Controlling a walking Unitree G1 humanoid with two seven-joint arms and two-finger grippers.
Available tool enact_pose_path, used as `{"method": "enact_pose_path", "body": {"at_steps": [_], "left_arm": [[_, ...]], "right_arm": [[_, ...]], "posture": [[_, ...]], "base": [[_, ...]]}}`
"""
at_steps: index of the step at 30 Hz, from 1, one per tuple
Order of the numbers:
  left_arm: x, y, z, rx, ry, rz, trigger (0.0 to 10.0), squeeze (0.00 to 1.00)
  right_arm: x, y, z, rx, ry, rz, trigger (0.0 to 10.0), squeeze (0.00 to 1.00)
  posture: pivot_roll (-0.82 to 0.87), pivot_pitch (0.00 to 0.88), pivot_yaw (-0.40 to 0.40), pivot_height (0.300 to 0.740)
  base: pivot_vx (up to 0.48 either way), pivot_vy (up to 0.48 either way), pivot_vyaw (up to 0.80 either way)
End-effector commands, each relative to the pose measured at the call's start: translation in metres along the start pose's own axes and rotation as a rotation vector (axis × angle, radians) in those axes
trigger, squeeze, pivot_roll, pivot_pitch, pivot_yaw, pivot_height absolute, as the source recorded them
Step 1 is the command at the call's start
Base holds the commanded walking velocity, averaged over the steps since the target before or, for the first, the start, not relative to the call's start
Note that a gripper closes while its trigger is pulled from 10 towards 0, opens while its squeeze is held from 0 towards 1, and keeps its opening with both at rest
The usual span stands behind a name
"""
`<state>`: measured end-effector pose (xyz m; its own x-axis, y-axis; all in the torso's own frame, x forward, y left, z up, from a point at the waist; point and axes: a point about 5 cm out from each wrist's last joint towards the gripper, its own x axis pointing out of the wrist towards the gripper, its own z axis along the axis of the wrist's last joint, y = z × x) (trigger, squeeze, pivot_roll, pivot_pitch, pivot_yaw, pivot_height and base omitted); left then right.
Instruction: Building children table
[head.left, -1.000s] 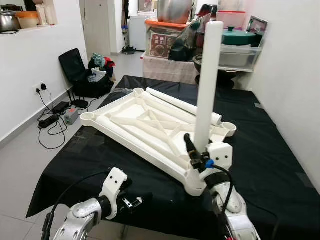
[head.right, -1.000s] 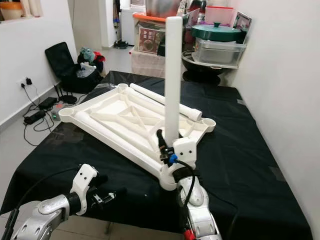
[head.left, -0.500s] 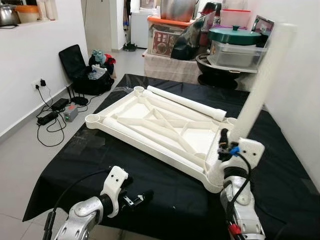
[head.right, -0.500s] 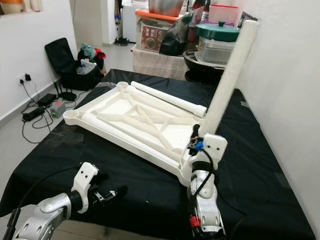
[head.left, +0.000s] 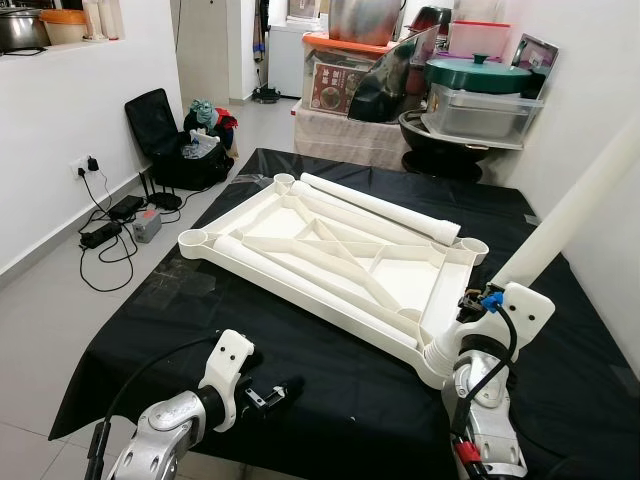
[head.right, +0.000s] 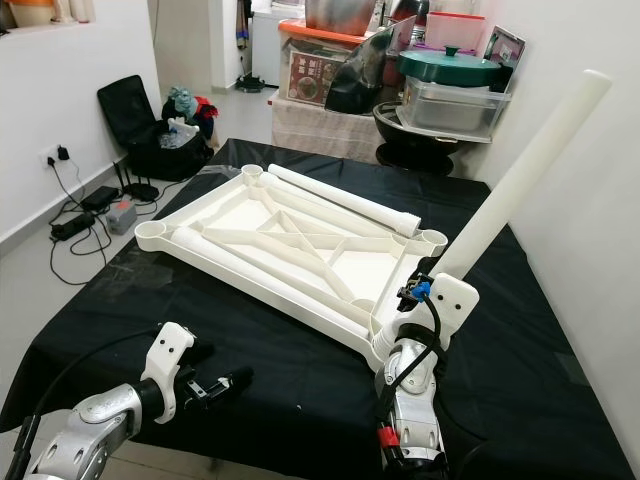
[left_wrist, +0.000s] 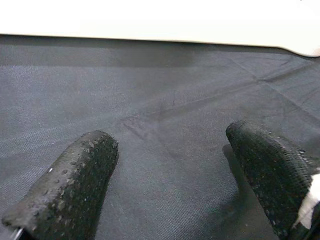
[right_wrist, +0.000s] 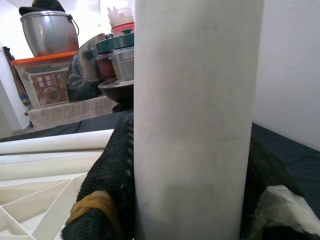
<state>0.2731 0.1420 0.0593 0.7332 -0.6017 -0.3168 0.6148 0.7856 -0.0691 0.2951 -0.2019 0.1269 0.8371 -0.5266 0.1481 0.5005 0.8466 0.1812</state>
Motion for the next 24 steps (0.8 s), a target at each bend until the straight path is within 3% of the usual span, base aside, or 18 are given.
{"method": "enact_pose_path", "body": {"at_steps": [1,2,3,4,5,6,8,10,11,12,13,15,17,19,24], "left_arm": [[0.001,0.0,-0.004,-0.01,0.016,0.002,10.0,0.0],[0.001,0.0,-0.004,-0.01,0.016,0.002,10.0,0.0],[0.002,0.0,-0.004,-0.009,0.016,-0.001,10.0,0.0],[0.002,0.0,-0.004,-0.009,0.016,-0.001,10.0,0.0],[0.002,-0.001,-0.004,-0.008,0.017,-0.004,10.0,0.0],[0.002,-0.001,-0.004,-0.008,0.017,-0.004,10.0,0.0],[0.002,0.0,-0.004,-0.006,0.018,-0.008,10.0,0.0],[0.002,0.0,-0.004,-0.006,0.018,-0.008,10.0,0.0],[0.002,0.0,-0.003,-0.006,0.017,-0.006,10.0,0.0],[0.002,0.0,-0.003,-0.006,0.017,-0.006,10.0,0.0],[0.002,0.001,-0.003,-0.006,0.015,-0.004,10.0,0.0],[0.002,0.001,-0.003,-0.006,0.015,-0.004,10.0,0.0],[0.001,0.003,-0.003,-0.008,0.013,0.002,10.0,0.0],[0.001,0.003,-0.003,-0.008,0.013,0.002,10.0,0.0],[-0.001,0.003,-0.004,-0.015,0.009,0.005,10.0,0.0]], "right_arm": [[-0.016,-0.018,-0.046,-0.052,0.216,0.043,0.0,0.0],[-0.016,-0.018,-0.046,-0.052,0.216,0.043,0.0,0.0],[-0.022,0.005,-0.042,0.016,0.196,0.256,0.0,0.0],[-0.022,0.005,-0.042,0.016,0.196,0.256,0.0,0.0],[-0.035,0.027,-0.037,0.097,0.203,0.51,0.0,0.0],[-0.035,0.027,-0.037,0.097,0.203,0.51,0.0,0.0],[-0.074,0.053,-0.025,0.151,0.194,1.016,0.0,0.0],[-0.074,0.053,-0.025,0.151,0.194,1.016,0.0,0.0],[-0.094,0.055,-0.023,0.149,0.216,1.208,0.0,0.0],[-0.094,0.055,-0.023,0.149,0.216,1.208,0.0,0.0],[-0.11,0.053,-0.023,0.127,0.24,1.354,0.0,0.0],[-0.11,0.053,-0.023,0.127,0.24,1.354,0.0,0.0],[-0.124,0.049,-0.024,0.101,0.279,1.487,0.0,0.0],[-0.124,0.049,-0.024,0.101,0.279,1.487,0.0,0.0],[-0.127,0.05,-0.016,0.173,0.314,1.577,0.0,0.0]], "posture": [[0.05,0.0,-0.06,0.74],[0.05,0.0,-0.06,0.74],[0.05,0.0,-0.06,0.74],[0.05,0.0,-0.06,0.74],[0.04,0.0,-0.055,0.74],[0.04,0.0,-0.055,0.74],[0.05,0.0,-0.056,0.74],[0.05,0.0,-0.056,0.74],[0.05,0.0,-0.057,0.74],[0.05,0.0,-0.057,0.74],[0.05,0.0,-0.063,0.74],[0.05,0.0,-0.063,0.74],[0.05,0.0,-0.068,0.74],[0.05,0.0,-0.068,0.74],[0.06,0.0,-0.068,0.74]], "base": [[0.0,0.0,0.0],[0.0,0.0,0.0],[0.0,0.0,0.0],[0.0,0.0,0.0],[0.0,0.0,0.0],[0.0,0.0,0.0],[0.0,0.0,0.0],[0.0,0.0,0.0],[0.0,0.0,0.0],[0.0,0.0,0.0],[0.0,0.0,0.0],[0.0,0.0,0.0],[0.0,0.0,0.0],[0.0,0.0,0.0],[0.0,0.0,0.0]]}}
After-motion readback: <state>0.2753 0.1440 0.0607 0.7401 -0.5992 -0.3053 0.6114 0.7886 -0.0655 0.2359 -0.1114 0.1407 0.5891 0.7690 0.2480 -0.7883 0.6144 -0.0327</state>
